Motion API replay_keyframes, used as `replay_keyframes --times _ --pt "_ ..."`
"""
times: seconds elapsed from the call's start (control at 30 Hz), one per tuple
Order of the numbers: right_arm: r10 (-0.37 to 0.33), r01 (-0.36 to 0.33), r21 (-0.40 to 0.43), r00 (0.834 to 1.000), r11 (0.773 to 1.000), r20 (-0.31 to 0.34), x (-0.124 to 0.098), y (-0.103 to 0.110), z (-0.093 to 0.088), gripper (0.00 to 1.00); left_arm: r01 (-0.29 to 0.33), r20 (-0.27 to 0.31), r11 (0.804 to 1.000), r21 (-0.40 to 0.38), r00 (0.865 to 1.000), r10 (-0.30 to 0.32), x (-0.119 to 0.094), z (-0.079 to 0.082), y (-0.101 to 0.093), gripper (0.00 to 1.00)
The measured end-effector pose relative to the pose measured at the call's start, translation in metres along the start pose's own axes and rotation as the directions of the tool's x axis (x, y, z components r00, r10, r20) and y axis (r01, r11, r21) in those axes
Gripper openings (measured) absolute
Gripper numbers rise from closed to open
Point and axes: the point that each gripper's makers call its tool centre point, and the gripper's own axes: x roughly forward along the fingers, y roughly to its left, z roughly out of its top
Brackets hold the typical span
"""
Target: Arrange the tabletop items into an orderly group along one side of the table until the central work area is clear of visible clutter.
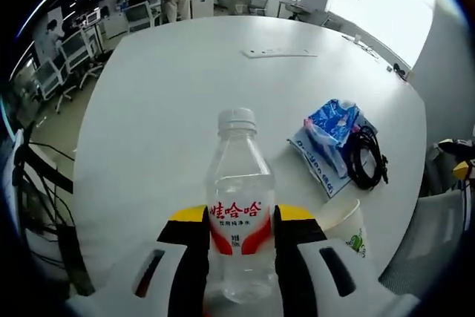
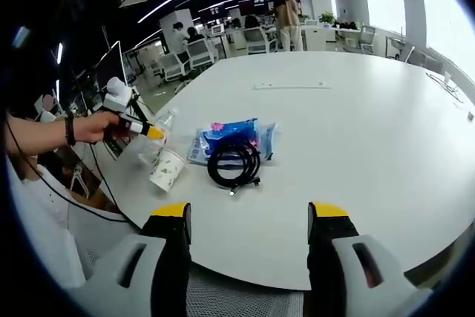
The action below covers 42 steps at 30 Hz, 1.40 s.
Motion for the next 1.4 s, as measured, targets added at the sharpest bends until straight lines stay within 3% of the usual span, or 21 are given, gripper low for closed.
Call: replay_keyframes --times 0.83,1.4 --pt "-0.004 0.004 -0.001 1.000 1.000 0.002 -0.005 -0.001 -0.001 0.62 -0.046 0.113 0.998 -0.044 0.992 0.050 -0.018 0.021 0.004 0.32" --pt "0.000 0.000 -0.006 1.000 1.000 0.009 -0.006 0.001 0.000 0.62 -0.066 0.136 0.998 -0.004 0.989 0.066 -0.027 0.012 -0.003 0.33"
